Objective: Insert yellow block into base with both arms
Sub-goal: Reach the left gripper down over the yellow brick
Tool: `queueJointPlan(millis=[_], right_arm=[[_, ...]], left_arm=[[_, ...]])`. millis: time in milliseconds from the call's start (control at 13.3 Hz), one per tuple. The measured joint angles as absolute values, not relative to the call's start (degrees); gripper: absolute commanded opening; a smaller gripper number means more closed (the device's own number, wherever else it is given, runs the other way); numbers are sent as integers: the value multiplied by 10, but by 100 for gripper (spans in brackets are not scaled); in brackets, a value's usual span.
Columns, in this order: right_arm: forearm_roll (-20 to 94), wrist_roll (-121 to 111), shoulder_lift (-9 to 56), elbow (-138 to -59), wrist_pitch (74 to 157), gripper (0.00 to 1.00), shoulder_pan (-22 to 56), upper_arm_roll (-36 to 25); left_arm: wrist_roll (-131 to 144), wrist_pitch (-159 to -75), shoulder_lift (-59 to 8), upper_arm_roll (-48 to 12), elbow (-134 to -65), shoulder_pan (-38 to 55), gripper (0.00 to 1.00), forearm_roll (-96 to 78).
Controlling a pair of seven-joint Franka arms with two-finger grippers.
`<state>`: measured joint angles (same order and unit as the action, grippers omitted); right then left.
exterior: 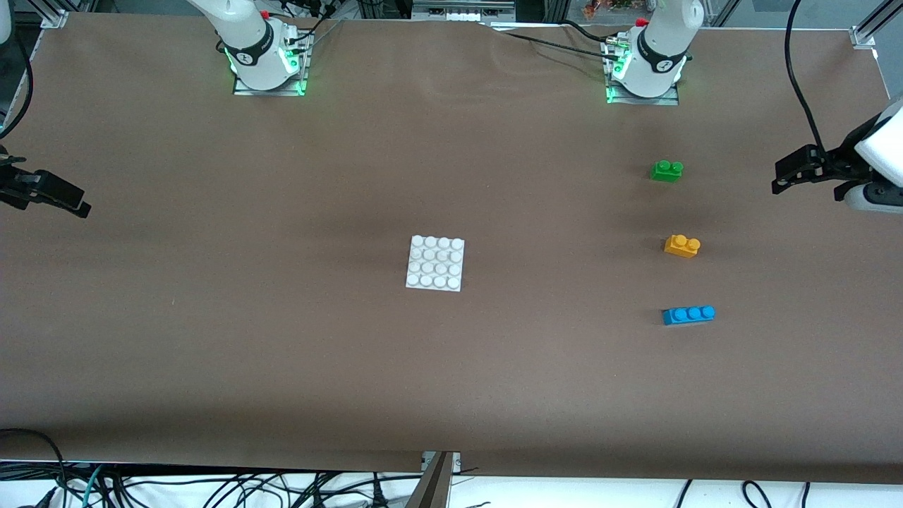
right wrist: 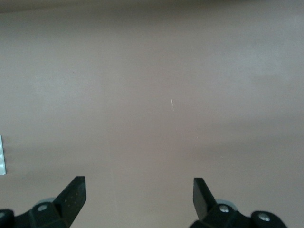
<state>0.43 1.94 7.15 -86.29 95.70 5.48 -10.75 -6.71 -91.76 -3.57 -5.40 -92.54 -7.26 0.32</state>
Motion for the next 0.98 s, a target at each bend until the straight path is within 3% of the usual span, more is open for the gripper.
queueJointPlan(millis=[450, 976], right_arm=[[4, 19, 71, -863, 956, 100, 55, -107], [4, 19, 71, -863, 955, 100, 55, -105]], left_arm=[[-66, -948, -105, -53, -951, -77, 100, 1], [-78, -1183, -106, -53, -1171, -87, 100, 1]])
